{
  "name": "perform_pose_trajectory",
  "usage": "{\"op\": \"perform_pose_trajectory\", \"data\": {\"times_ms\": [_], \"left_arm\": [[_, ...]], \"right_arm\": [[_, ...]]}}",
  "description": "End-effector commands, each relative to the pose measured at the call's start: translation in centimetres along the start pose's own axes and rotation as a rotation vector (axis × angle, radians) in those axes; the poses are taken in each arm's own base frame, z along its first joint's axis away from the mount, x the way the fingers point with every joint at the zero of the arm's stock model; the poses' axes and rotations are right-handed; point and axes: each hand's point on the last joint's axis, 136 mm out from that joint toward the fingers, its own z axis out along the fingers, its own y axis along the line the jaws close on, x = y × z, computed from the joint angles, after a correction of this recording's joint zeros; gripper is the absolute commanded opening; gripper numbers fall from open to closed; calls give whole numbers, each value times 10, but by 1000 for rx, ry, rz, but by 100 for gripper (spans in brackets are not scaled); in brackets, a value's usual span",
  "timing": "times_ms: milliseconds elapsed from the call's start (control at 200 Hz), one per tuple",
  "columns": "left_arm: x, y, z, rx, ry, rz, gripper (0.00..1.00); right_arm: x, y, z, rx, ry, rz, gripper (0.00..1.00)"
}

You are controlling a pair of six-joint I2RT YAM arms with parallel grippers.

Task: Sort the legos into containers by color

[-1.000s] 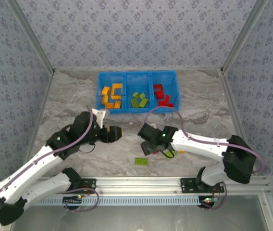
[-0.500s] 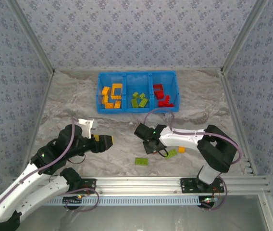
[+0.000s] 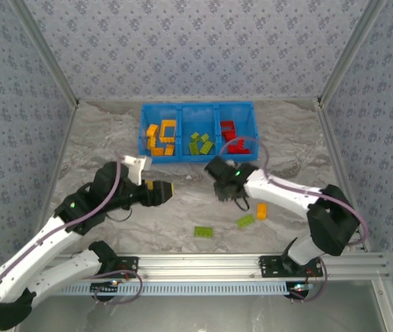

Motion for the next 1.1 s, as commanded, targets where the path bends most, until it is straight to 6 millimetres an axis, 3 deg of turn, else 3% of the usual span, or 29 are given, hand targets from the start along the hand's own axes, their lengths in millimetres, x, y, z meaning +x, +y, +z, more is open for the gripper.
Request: {"op": "perform_pose_trajectory", "data": {"times_ms": [0, 230, 415, 590, 760, 854, 999, 1094], "left_arm": [[-45, -38, 23, 94, -72, 72, 76], [-91, -66, 62, 121, -147, 114, 75], [-104, -78, 90, 95, -179, 133, 74], [-104, -84, 116, 69, -160, 137, 74], [-102, -92, 129, 74, -137, 151, 74], [-96, -95, 135, 72, -119, 162, 74], [-87, -96, 140, 68, -99, 172, 74], [-81, -98, 141, 68, -87, 176, 74]], "right_arm": [[-62, -41, -14, 54, -78, 24, 33], [-173, -83, 17, 175, -137, 60, 31], [-220, -108, 59, 283, -111, 104, 31], [-237, -117, 91, 330, -103, 121, 31], [-237, -117, 126, 318, -69, 126, 33], [-233, -116, 139, 314, -40, 125, 39], [-234, -113, 134, 301, -46, 135, 51], [-242, -109, 114, 287, -84, 143, 56]]}}
